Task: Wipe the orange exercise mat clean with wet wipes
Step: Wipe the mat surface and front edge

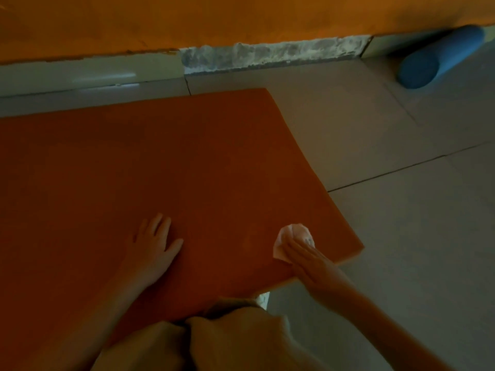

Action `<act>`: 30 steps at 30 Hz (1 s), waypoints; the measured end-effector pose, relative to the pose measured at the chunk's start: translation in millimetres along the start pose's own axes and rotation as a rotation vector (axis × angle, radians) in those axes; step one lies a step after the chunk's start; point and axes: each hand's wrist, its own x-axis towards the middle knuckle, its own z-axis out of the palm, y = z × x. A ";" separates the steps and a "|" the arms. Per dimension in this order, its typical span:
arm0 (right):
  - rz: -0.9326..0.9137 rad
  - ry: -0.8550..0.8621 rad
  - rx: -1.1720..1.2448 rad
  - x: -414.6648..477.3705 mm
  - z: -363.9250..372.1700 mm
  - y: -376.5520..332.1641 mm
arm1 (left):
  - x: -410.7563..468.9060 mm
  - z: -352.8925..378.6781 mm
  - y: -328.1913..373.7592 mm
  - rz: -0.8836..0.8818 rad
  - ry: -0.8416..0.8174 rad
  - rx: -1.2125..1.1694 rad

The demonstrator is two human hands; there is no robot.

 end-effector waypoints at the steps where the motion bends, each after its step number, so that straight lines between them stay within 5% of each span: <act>1: 0.029 0.001 -0.018 1.3 -4.7 8.6 | -0.3 3.3 7.1 0.048 0.006 -0.007; 6: 0.232 0.051 -0.069 28.8 0.4 7.8 | 4.0 17.3 30.2 0.171 -0.073 0.083; 11: 0.056 0.040 0.033 -2.0 7.9 -4.2 | 4.7 8.3 34.2 0.172 -0.063 0.192; 19: 0.362 0.108 -0.024 33.4 -3.5 52.7 | 4.7 3.2 38.4 0.160 -0.065 0.224; 25: 0.274 0.140 0.087 -15.4 10.0 36.9 | 7.2 2.3 44.9 0.162 0.015 0.225; 30: 0.331 0.116 0.033 29.8 0.2 56.5 | 12.7 5.0 45.4 0.153 0.006 0.223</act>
